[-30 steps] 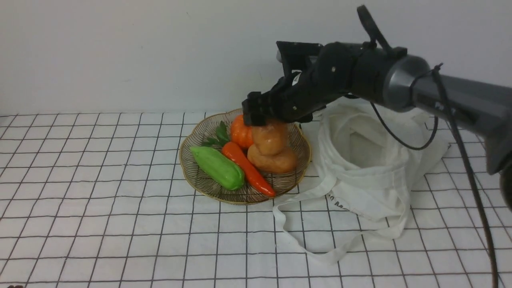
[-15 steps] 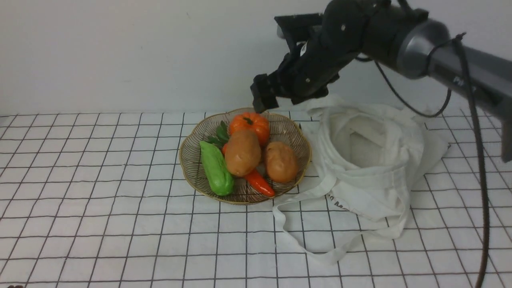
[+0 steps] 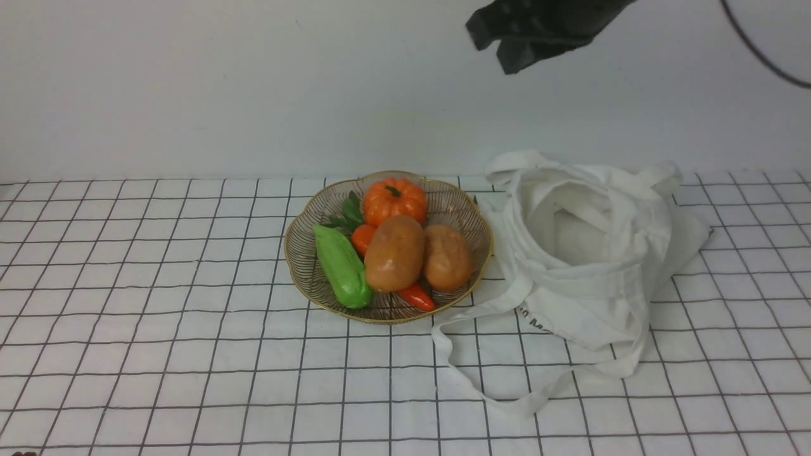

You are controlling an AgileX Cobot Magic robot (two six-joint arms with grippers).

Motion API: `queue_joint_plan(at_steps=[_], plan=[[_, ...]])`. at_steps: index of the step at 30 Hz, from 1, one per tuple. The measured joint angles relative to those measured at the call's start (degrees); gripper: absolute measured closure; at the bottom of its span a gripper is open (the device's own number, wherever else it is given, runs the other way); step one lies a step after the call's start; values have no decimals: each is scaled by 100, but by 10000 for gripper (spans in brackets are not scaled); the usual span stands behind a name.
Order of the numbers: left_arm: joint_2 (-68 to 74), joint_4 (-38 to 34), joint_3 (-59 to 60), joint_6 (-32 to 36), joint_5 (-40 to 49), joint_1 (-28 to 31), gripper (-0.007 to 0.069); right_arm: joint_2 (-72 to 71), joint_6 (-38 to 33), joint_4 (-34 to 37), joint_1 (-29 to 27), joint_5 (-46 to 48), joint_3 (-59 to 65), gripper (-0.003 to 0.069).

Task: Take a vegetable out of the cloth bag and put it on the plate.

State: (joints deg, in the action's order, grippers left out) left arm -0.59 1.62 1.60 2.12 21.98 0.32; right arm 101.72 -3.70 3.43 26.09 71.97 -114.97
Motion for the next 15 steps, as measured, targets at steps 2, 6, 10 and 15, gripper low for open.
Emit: queue_joint_plan(at_steps=[2, 6, 10, 15], plan=[[0, 0, 0, 0, 0, 0, 632, -527, 72, -25, 0, 0, 520, 671], [0, 0, 0, 0, 0, 0, 632, -2302, 461, -184, 0, -85, 2530, 671], [0, 0, 0, 0, 0, 0, 632, -4437, 841, -451, 0, -1313, 5022, 671], [0, 0, 0, 0, 0, 0, 632, -6658, 990, -343, 0, -4057, 7834, 673]])
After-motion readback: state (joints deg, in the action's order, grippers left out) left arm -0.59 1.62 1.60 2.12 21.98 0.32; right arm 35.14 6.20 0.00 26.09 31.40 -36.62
